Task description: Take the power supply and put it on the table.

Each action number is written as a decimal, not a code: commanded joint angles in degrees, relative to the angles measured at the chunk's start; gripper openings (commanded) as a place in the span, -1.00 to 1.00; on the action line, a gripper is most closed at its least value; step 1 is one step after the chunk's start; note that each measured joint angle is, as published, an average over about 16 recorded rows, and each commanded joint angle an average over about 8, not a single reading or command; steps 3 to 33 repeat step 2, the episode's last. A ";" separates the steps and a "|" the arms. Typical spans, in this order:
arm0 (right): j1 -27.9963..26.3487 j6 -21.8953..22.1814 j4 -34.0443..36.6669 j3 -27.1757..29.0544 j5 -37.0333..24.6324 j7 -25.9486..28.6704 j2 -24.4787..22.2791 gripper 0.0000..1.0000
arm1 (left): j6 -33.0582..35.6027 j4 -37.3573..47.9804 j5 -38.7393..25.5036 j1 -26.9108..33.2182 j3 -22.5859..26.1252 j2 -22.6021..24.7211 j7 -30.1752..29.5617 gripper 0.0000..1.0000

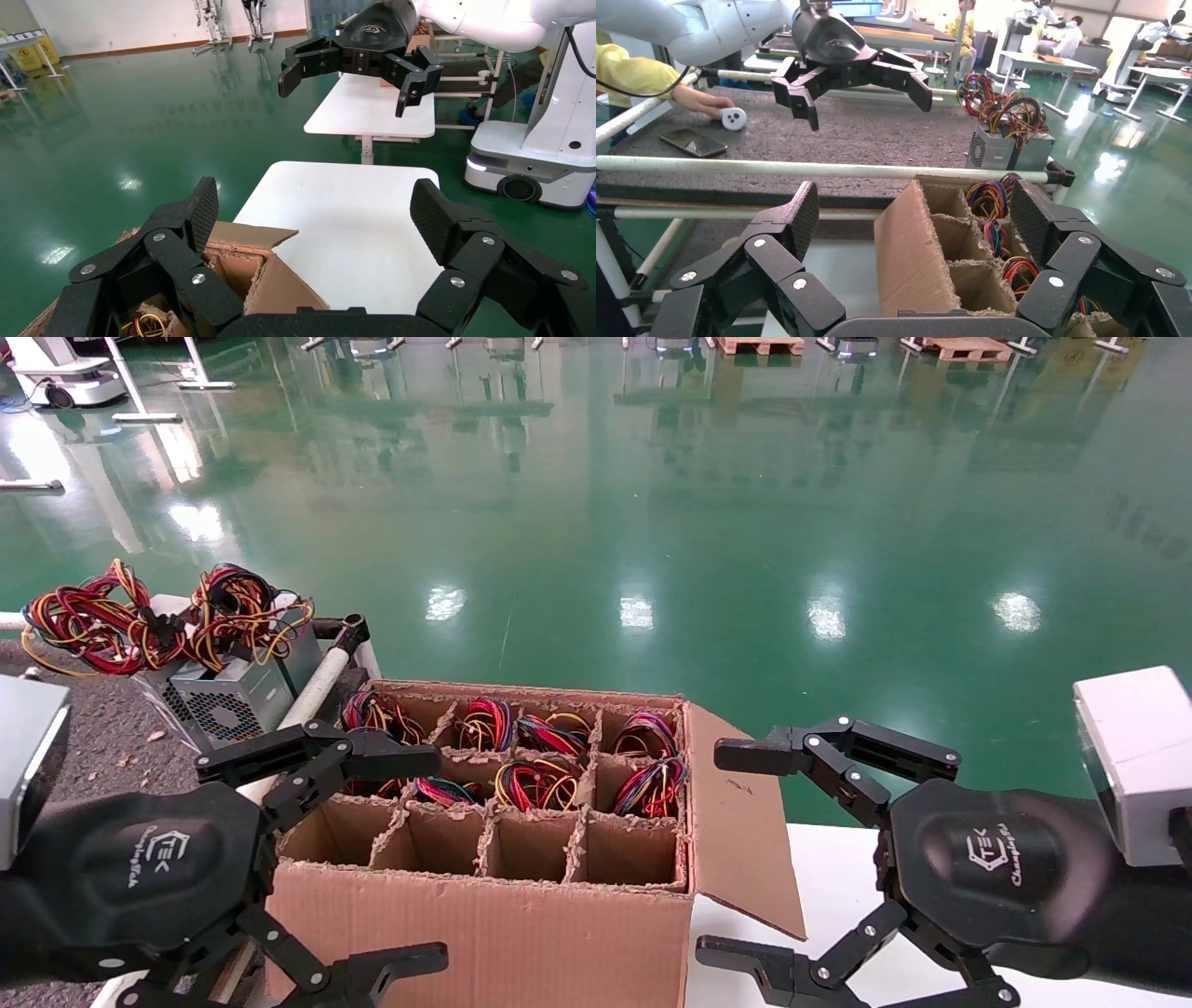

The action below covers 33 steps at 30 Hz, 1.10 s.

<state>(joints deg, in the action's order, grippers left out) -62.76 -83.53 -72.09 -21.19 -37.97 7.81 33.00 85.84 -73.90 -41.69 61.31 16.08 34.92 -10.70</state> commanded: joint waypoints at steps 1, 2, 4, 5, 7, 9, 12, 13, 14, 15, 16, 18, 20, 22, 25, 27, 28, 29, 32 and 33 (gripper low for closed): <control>0.00 0.00 0.00 0.00 0.00 0.00 0.00 1.00 | -0.08 0.16 -0.06 0.11 -0.01 0.05 -0.01 1.00; 0.00 0.00 0.00 0.00 0.00 0.00 0.00 1.00 | -0.09 0.18 -0.07 0.12 -0.01 0.05 -0.01 1.00; 0.00 0.00 0.00 0.00 0.00 0.00 0.00 1.00 | -0.09 0.18 -0.07 0.12 -0.01 0.05 -0.01 1.00; 0.00 0.00 0.00 0.00 0.00 0.00 0.00 1.00 | -0.09 0.18 -0.07 0.12 -0.01 0.05 -0.01 1.00; 0.00 0.00 0.00 0.00 0.00 0.00 0.00 1.00 | -0.09 0.18 -0.07 0.12 -0.01 0.05 -0.01 1.00; 0.00 0.00 0.00 0.00 0.00 0.00 0.00 1.00 | -0.09 0.18 -0.07 0.12 -0.01 0.05 -0.01 1.00; 0.00 0.00 0.00 0.00 0.00 0.00 0.00 1.00 | -0.09 0.18 -0.07 0.12 -0.01 0.05 -0.01 1.00; 0.00 0.00 0.00 0.00 0.00 0.00 0.00 1.00 | -0.09 0.18 -0.07 0.12 -0.01 0.05 -0.01 1.00; 0.00 0.00 0.00 0.00 0.00 0.00 0.00 1.00 | -0.09 0.18 -0.07 0.12 -0.01 0.05 -0.01 1.00; 0.00 0.00 0.00 0.00 0.00 0.00 0.00 1.00 | -0.09 0.18 -0.07 0.12 -0.01 0.05 -0.01 1.00; 0.00 0.00 0.00 0.00 0.00 0.00 0.00 1.00 | -0.09 0.18 -0.07 0.12 -0.01 0.05 -0.01 1.00; 0.00 0.00 0.00 0.00 0.00 0.00 0.00 1.00 | -0.09 0.18 -0.07 0.12 -0.01 0.05 -0.01 1.00; 0.00 0.00 0.00 0.00 0.00 0.00 0.00 1.00 | -0.09 0.18 -0.07 0.12 -0.01 0.05 -0.01 1.00; 0.00 0.00 0.00 0.00 0.00 0.00 0.00 1.00 | -0.09 0.18 -0.07 0.12 -0.01 0.05 -0.01 1.00; 0.00 0.00 0.00 0.00 0.00 0.00 0.00 1.00 | -0.09 0.18 -0.07 0.12 -0.01 0.05 -0.01 1.00; 0.00 0.00 0.00 0.00 0.00 0.00 0.00 1.00 | -0.09 0.18 -0.07 0.12 -0.01 0.05 -0.01 1.00; 0.00 0.00 0.00 0.00 0.00 0.00 0.00 1.00 | -0.09 0.18 -0.07 0.12 -0.01 0.05 -0.01 1.00; 0.00 0.00 0.00 0.00 0.00 0.00 0.00 1.00 | -0.09 0.18 -0.07 0.12 -0.01 0.05 -0.01 1.00; 0.00 0.00 0.00 0.00 0.00 0.00 0.00 1.00 | -0.09 0.18 -0.07 0.12 -0.01 0.05 -0.01 1.00; 0.00 0.00 0.00 0.00 0.00 0.00 0.00 1.00 | -0.09 0.18 -0.07 0.12 -0.01 0.05 -0.01 1.00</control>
